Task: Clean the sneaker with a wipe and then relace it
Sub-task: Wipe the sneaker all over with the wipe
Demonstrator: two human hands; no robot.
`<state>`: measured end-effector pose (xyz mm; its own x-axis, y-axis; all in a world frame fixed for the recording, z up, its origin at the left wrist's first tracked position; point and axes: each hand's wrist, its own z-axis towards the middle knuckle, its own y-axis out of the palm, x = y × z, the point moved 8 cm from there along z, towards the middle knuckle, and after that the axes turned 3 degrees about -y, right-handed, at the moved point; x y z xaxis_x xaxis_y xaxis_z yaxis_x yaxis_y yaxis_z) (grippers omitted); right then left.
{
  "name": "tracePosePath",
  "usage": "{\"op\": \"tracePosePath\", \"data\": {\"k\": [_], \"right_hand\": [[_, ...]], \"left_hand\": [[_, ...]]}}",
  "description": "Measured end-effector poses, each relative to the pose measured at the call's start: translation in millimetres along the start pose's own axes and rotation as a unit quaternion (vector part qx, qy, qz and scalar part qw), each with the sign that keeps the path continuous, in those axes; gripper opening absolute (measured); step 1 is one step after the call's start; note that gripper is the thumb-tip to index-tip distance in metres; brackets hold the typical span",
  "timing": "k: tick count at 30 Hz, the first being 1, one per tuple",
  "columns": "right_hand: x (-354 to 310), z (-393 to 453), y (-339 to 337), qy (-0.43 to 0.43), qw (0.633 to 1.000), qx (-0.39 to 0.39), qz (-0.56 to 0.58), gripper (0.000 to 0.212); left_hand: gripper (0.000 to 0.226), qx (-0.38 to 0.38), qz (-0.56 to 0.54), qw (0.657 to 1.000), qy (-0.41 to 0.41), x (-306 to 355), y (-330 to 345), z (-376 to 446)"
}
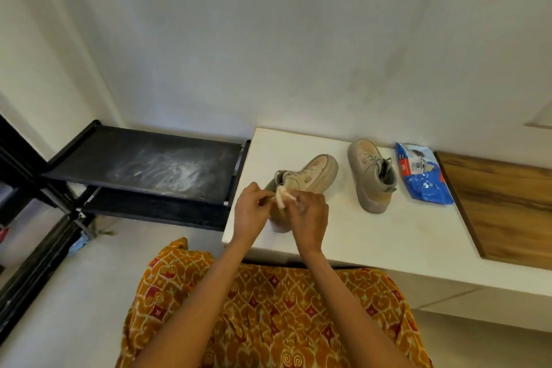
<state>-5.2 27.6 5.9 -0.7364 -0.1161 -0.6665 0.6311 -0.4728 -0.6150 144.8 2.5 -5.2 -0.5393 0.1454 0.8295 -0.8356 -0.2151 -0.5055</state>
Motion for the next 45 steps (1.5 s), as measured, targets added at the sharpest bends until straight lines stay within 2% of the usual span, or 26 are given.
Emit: {"op": "tracePosePath", "data": {"k": [2, 4, 6, 9, 11, 13, 17, 20, 23, 25, 29, 32, 34, 36, 38, 41, 45], "right_hand": [[-15, -8, 4, -0.11, 0.99, -0.013, -0.089, 0.019], [-12, -5, 1, -0.128, 0.985, -0.012, -0.116, 0.027], [0, 12, -4, -0.087, 0.987, -0.013, -0.136, 0.028], [15, 49, -4, 0.012, 0.984, -0.049, -0.168, 0.021], [11, 60, 1, 0.017, 0.981, -0.072, -0.182, 0.019], [-1, 54, 9, -0.033, 0.978, -0.085, -0.186, 0.02], [-12, 31, -4, -0.159, 0.972, -0.023, -0.172, 0.031], [5, 51, -15, -0.115, 0.976, -0.006, -0.186, 0.026], [5, 65, -5, -0.055, 0.982, -0.028, -0.178, 0.013], [-9, 53, 7, -0.047, 0.986, -0.04, -0.155, 0.018], [-23, 4, 9, -0.135, 0.977, -0.038, -0.157, 0.032], [-8, 12, -3, -0.145, 0.975, -0.04, -0.162, 0.023], [17, 35, -10, -0.072, 0.982, -0.037, -0.17, 0.016], [41, 56, -14, 0.031, 0.991, -0.043, -0.121, 0.016], [44, 56, -11, 0.071, 0.995, -0.041, -0.057, 0.018], [10, 28, 6, 0.009, 0.999, -0.05, 0.005, 0.015], [-7, 8, 22, -0.103, 0.988, -0.108, -0.031, 0.013]], "left_hand": [[0.011, -0.007, -0.029, 0.999, -0.019, -11, -8, 2], [0.013, -0.029, -0.044, 0.998, -0.03, -15, -10, 4], [0.015, -0.032, -0.018, 0.999, -0.033, -15, -9, 6], [0.015, 0.022, 0.071, 0.997, -0.012, -13, -17, 5], [0.013, 0.054, 0.153, 0.986, 0.025, -7, -19, 5], [0.013, 0.074, 0.216, 0.972, 0.063, -1, -20, 6], [0.015, 0.069, 0.241, 0.963, 0.094, 2, -20, 8], [0.015, 0.059, 0.23, 0.966, 0.1, 5, -18, 7], [0.014, 0.057, 0.216, 0.97, 0.097, 8, -17, 8], [0.011, 0.055, 0.207, 0.973, 0.08, 5, -19, 9], [0.006, 0.039, 0.189, 0.978, 0.08, -1, -20, 12], [0.01, 0.022, 0.18, 0.978, 0.104, 1, -15, 13], [0.012, 0.026, 0.158, 0.983, 0.094, -1, -16, 14], [0.012, 0.024, 0.147, 0.984, 0.097, -1, -14, 16], [0.013, 0.024, 0.123, 0.988, 0.095, -2, -11, 18], [0.012, 0.034, 0.051, 0.996, 0.061, -13, -12, 20], [0.01, 0.004, 0.048, 0.998, 0.048, -22, -13, 27]]}}
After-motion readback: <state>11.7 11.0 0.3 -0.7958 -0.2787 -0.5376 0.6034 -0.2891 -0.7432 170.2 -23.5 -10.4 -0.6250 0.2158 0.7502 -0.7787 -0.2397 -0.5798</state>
